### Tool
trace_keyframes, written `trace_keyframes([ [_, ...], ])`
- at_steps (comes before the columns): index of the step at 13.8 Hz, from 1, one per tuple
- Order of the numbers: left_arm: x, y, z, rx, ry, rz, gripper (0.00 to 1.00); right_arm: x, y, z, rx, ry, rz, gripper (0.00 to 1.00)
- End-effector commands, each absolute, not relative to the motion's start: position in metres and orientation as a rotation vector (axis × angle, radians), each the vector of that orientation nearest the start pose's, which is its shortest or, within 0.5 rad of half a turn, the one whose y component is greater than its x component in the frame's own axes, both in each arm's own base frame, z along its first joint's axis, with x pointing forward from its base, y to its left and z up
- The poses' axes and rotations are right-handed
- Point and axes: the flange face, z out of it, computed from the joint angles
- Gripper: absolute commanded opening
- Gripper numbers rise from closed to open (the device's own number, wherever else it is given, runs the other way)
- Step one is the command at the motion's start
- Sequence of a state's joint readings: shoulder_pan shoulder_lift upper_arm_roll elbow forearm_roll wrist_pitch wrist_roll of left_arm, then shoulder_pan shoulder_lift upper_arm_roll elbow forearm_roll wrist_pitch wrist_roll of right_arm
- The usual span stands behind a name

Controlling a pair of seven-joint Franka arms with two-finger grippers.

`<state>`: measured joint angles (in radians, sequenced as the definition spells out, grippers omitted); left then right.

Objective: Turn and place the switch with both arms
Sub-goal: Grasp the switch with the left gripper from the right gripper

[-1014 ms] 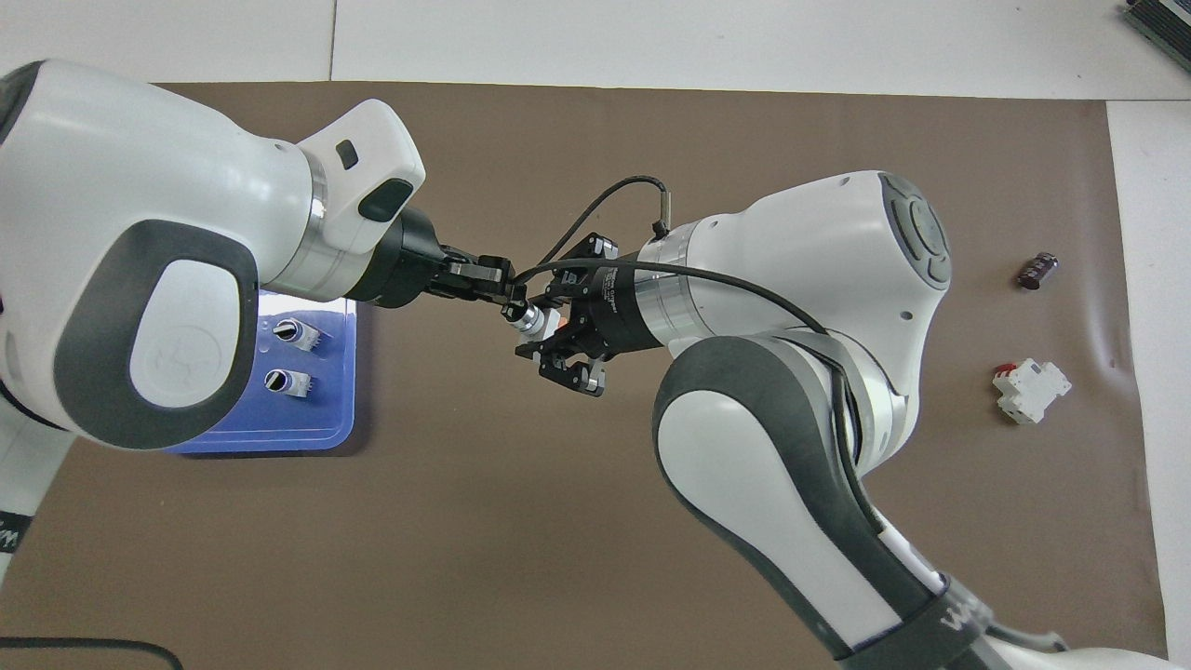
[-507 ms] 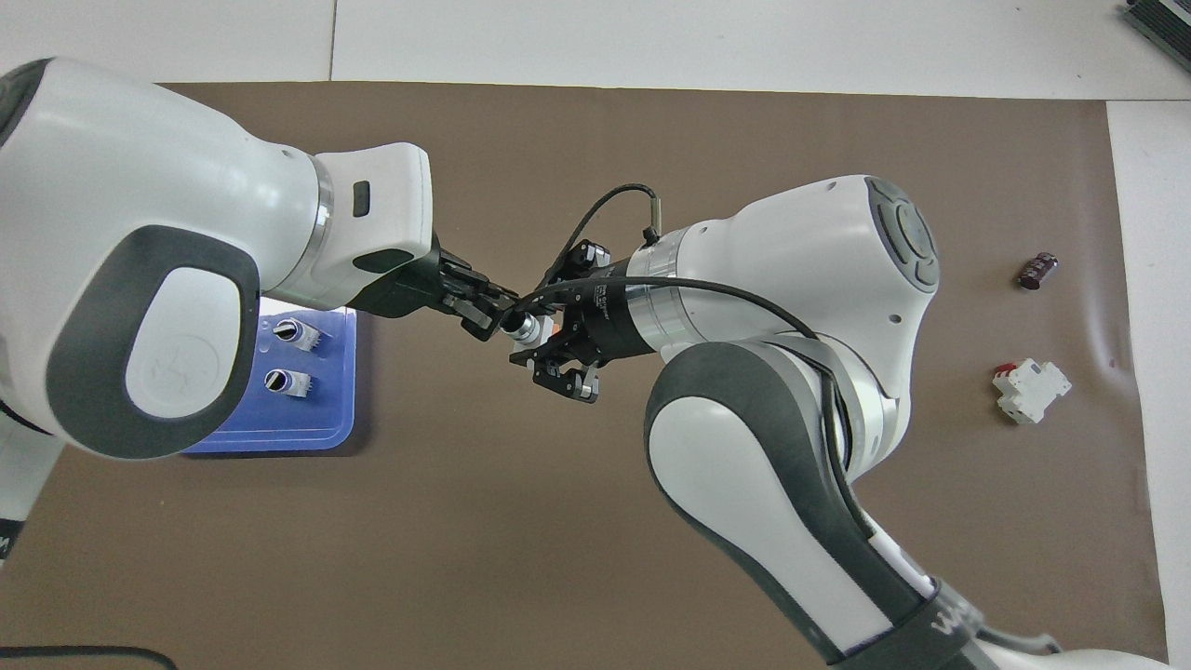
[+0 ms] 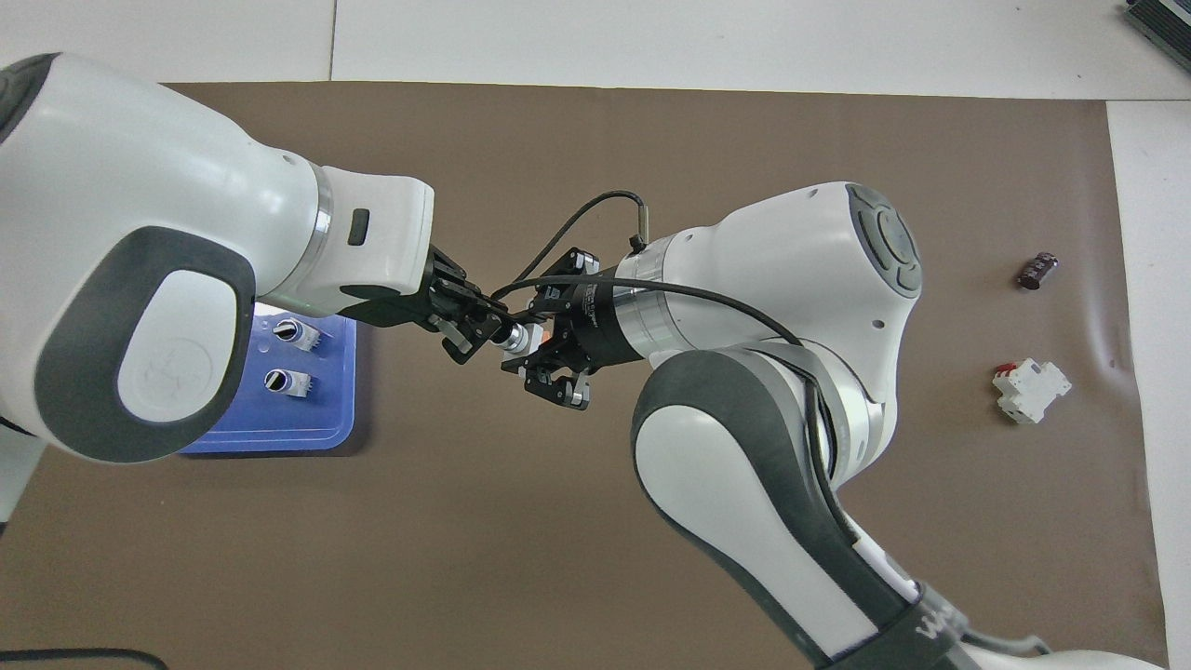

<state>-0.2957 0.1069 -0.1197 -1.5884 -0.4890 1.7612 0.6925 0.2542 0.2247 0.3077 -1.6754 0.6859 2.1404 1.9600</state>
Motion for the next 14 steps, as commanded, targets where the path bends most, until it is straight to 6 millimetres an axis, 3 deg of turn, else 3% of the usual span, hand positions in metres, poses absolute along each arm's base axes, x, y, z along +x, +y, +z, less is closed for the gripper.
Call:
trace_keyframes([
  [1,0.536,-0.254,0.577,-3.019,1.835,-0.175,0.0,0.556,0.338,0.521,-1.657,1.986,0.781,0.0],
  [9,0.537,-0.252,0.578,-2.986,1.84,-0.176,0.0,0.556,0.334,0.522,-1.662,1.992,0.793,0.0],
  [10,0.537,-0.252,0.578,-2.982,1.841,-0.175,0.0,0.555,0.334,0.523,-1.663,1.991,0.793,0.07],
  [11,0.537,-0.252,0.579,-2.981,1.842,-0.178,0.0,0.555,0.333,0.524,-1.669,1.99,0.79,0.39],
  [12,0.537,-0.25,0.58,-2.982,1.837,-0.184,0.0,0.553,0.334,0.526,-1.68,1.982,0.782,0.91],
  [13,0.538,-0.248,0.581,-2.984,1.833,-0.187,0.0,0.551,0.333,0.531,-1.709,1.959,0.764,1.0],
  [14,0.537,-0.248,0.583,-2.983,1.833,-0.192,0.0,0.55,0.331,0.532,-1.744,1.936,0.762,1.0],
])
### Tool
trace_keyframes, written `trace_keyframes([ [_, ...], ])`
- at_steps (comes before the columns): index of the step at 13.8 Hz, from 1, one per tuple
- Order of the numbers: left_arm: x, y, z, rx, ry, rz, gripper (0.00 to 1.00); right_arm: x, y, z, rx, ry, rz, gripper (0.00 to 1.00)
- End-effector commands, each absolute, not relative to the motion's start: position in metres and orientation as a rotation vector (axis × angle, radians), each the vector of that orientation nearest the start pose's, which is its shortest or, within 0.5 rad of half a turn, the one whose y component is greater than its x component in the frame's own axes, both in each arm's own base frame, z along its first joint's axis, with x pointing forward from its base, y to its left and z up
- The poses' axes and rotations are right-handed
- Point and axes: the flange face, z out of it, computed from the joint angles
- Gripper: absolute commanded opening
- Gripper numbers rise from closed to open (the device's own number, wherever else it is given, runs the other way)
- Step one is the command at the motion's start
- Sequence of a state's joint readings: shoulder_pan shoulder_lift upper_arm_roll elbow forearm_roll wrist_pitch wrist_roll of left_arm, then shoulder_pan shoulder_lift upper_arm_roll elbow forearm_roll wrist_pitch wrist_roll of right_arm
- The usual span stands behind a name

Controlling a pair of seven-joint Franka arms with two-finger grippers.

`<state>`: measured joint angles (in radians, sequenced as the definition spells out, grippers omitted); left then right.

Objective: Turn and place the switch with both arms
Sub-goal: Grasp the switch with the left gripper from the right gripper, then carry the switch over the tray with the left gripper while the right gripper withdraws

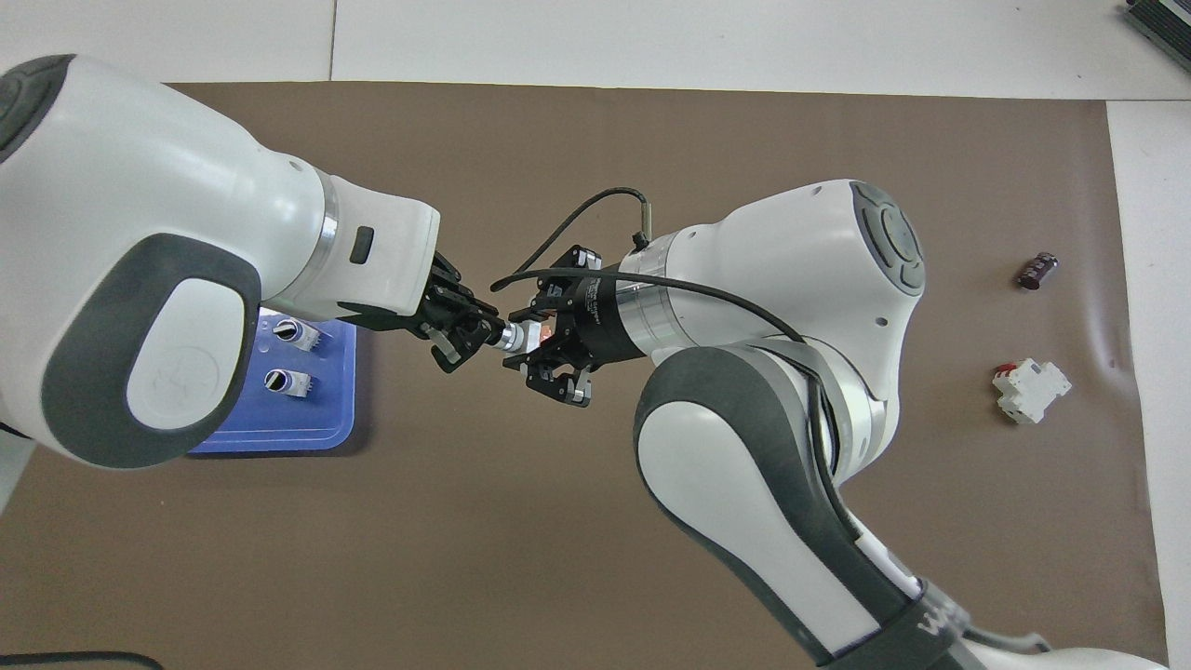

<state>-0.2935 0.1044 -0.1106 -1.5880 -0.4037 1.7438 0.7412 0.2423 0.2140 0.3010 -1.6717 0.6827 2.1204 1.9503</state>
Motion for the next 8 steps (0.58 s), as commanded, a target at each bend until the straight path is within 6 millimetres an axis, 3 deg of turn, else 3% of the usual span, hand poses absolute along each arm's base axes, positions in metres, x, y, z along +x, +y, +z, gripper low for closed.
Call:
trace_keyframes([
  [1,0.537,-0.248,0.584,-2.98,1.833,-0.194,0.0,0.551,0.324,0.533,-1.77,1.918,0.761,1.0],
  [4,0.537,-0.248,0.581,-2.913,1.821,-0.184,0.0,0.552,0.294,0.55,-1.89,1.812,0.691,1.0],
  [8,0.545,-0.233,0.572,-2.726,1.738,-0.21,0.0,0.549,0.232,0.579,-2.246,1.52,0.39,1.0],
])
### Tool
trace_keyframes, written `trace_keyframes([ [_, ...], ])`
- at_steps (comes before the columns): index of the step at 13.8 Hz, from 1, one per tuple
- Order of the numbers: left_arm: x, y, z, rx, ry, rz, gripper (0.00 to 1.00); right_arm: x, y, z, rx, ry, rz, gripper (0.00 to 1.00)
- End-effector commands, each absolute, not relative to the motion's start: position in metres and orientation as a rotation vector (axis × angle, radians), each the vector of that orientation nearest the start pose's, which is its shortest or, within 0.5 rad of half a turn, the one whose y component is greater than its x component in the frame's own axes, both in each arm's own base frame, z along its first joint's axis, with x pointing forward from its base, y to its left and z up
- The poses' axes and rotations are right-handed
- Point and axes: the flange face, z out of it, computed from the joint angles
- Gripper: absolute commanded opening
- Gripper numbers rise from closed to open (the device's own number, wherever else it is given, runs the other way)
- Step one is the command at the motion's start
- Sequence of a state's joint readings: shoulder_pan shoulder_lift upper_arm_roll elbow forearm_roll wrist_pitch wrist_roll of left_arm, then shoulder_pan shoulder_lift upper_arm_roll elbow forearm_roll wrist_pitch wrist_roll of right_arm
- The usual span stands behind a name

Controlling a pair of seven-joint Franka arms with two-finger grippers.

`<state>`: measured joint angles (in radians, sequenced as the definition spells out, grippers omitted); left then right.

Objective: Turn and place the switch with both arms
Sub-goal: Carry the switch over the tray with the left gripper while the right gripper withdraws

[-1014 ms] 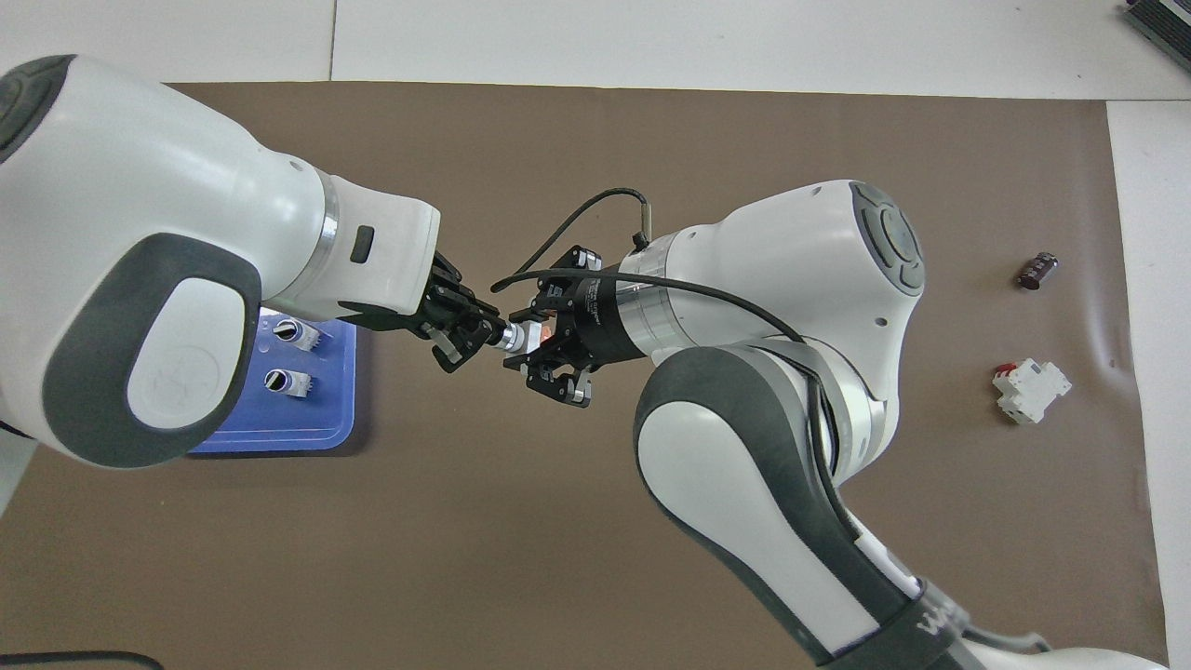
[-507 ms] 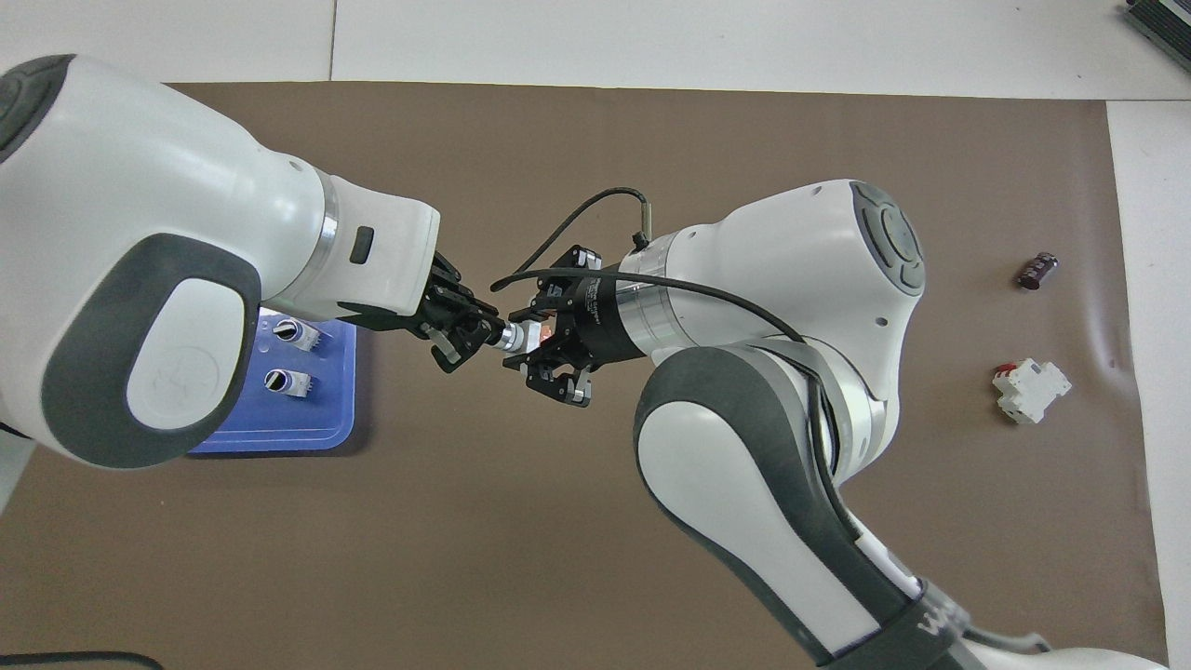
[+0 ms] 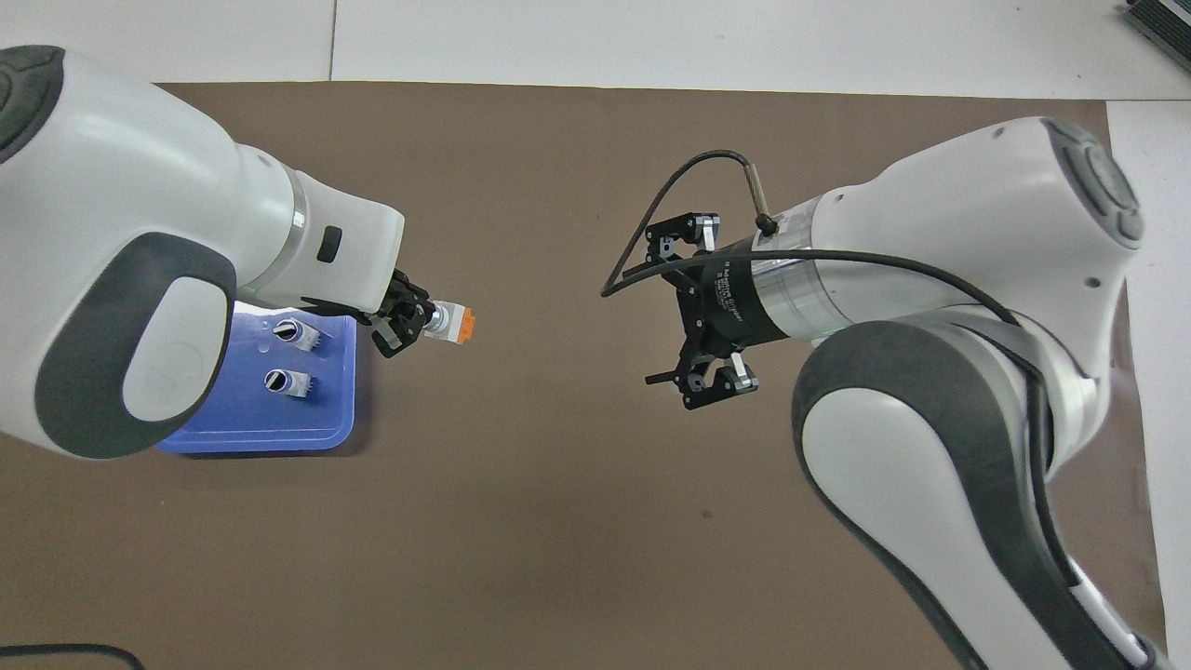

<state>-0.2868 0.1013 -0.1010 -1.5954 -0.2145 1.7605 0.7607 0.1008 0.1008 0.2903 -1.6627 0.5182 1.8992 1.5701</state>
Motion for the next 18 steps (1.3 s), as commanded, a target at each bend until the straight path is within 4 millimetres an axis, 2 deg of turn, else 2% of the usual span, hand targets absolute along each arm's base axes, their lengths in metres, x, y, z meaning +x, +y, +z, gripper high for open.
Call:
trace_keyframes([
  [1,0.545,-0.228,0.566,-2.64,1.715,-0.216,0.0,0.552,0.221,0.581,-2.31,1.454,0.323,1.0],
  [3,0.55,-0.211,0.547,-2.533,1.672,-0.23,0.0,0.548,0.208,0.587,-2.518,1.294,0.137,1.0],
  [5,0.565,-0.178,0.535,-2.505,1.601,-0.255,0.0,0.547,0.198,0.585,-2.716,1.087,0.024,1.0],
  [7,0.574,-0.161,0.516,-2.472,1.579,-0.258,0.0,0.543,0.177,0.591,-2.891,0.846,-0.036,1.0],
  [8,0.581,-0.145,0.511,-2.467,1.548,-0.261,0.0,0.544,0.162,0.593,-2.95,0.741,-0.056,1.0],
  [10,0.594,-0.135,0.494,-2.475,1.531,-0.263,0.0,0.552,0.125,0.595,-3.008,0.597,-0.077,1.0],
  [11,0.603,-0.127,0.477,-2.456,1.526,-0.268,0.0,0.556,0.102,0.599,-3.035,0.541,-0.101,1.0],
  [13,0.6,-0.11,0.453,-2.449,1.519,-0.274,0.0,0.553,0.06,0.61,-3.089,0.396,-0.089,1.0],
  [14,0.597,-0.109,0.444,-2.434,1.546,-0.272,0.0,0.55,0.04,0.615,-3.105,0.322,-0.095,1.0],
  [15,0.595,-0.108,0.436,-2.421,1.568,-0.268,0.0,0.547,0.026,0.619,-3.125,0.274,-0.092,1.0],
  [18,0.597,-0.101,0.419,-2.352,1.682,-0.222,0.0,0.529,0.016,0.627,-3.173,0.269,-0.043,1.0],
])
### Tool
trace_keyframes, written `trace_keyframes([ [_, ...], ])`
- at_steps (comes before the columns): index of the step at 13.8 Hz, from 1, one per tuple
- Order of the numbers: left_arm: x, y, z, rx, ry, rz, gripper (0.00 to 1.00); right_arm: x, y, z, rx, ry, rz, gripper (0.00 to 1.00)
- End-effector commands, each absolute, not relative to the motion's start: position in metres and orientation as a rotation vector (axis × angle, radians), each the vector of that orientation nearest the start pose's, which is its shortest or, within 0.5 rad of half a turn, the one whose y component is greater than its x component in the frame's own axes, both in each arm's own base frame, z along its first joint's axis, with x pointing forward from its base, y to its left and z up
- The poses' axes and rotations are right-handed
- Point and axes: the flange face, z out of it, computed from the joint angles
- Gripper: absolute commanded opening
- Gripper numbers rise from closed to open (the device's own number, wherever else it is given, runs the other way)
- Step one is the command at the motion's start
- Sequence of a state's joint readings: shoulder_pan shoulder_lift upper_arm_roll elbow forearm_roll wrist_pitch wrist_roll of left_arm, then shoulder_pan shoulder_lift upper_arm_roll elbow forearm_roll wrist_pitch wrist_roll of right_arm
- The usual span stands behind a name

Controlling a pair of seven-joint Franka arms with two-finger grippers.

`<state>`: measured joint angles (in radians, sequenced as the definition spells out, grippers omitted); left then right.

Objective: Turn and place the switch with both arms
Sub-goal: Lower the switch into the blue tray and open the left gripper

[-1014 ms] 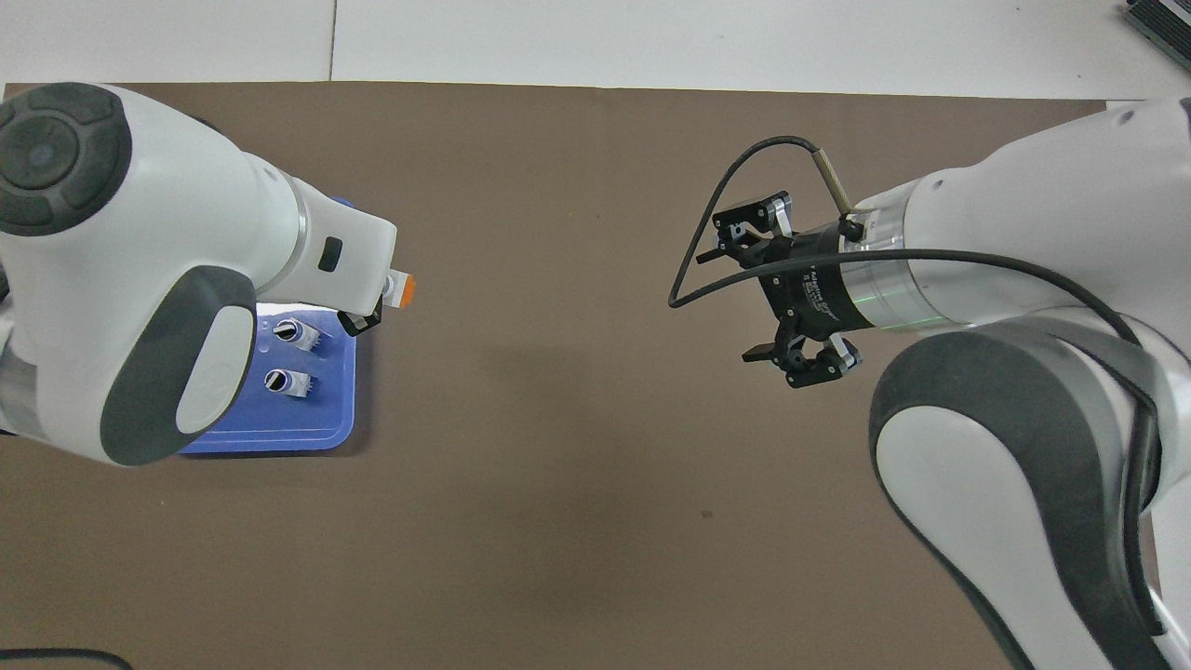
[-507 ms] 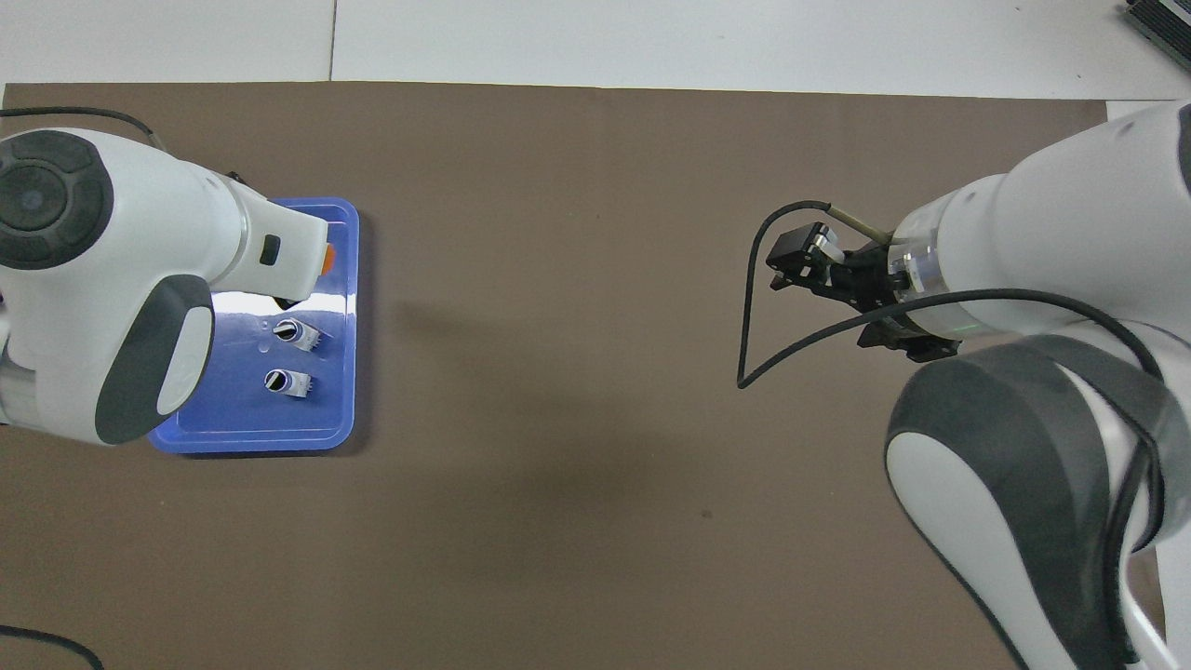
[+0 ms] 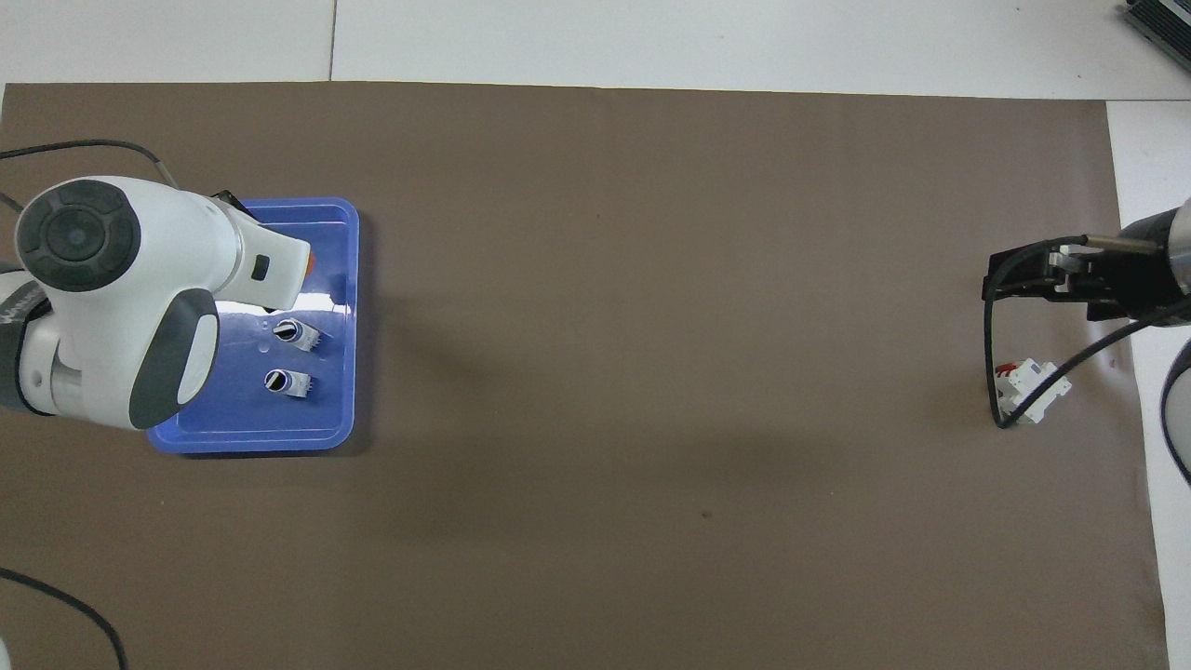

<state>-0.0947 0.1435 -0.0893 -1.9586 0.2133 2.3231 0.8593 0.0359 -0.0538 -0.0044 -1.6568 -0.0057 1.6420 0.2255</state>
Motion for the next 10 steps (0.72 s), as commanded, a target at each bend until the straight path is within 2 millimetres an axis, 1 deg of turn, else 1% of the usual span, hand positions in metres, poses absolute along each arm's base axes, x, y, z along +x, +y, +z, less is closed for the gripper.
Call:
trace_keyframes([
  [1,0.599,-0.097,0.413,-2.292,1.759,-0.207,0.0,0.528,0.017,0.625,-3.173,0.271,-0.038,1.0],
  [2,0.6,-0.096,0.406,-2.239,1.832,-0.185,0.0,0.529,0.012,0.626,-3.173,0.276,-0.048,1.0],
  [3,0.599,-0.096,0.4,-2.217,1.865,-0.168,0.0,0.531,0.009,0.628,-3.173,0.281,-0.05,1.0],
  [4,0.596,-0.099,0.393,-2.212,1.884,-0.154,0.0,0.532,0.014,0.63,-3.177,0.267,-0.046,1.0],
  [6,0.6,-0.1,0.374,-2.173,1.946,-0.135,0.0,0.531,0.015,0.628,-3.178,0.265,-0.027,1.0],
  [8,0.6,-0.102,0.371,-2.18,1.95,-0.131,0.0,0.529,0.012,0.625,-3.172,0.271,-0.025,1.0],
  [10,0.594,-0.106,0.367,-2.175,1.965,-0.113,0.0,0.527,0.008,0.621,-3.165,0.283,-0.009,1.0],
])
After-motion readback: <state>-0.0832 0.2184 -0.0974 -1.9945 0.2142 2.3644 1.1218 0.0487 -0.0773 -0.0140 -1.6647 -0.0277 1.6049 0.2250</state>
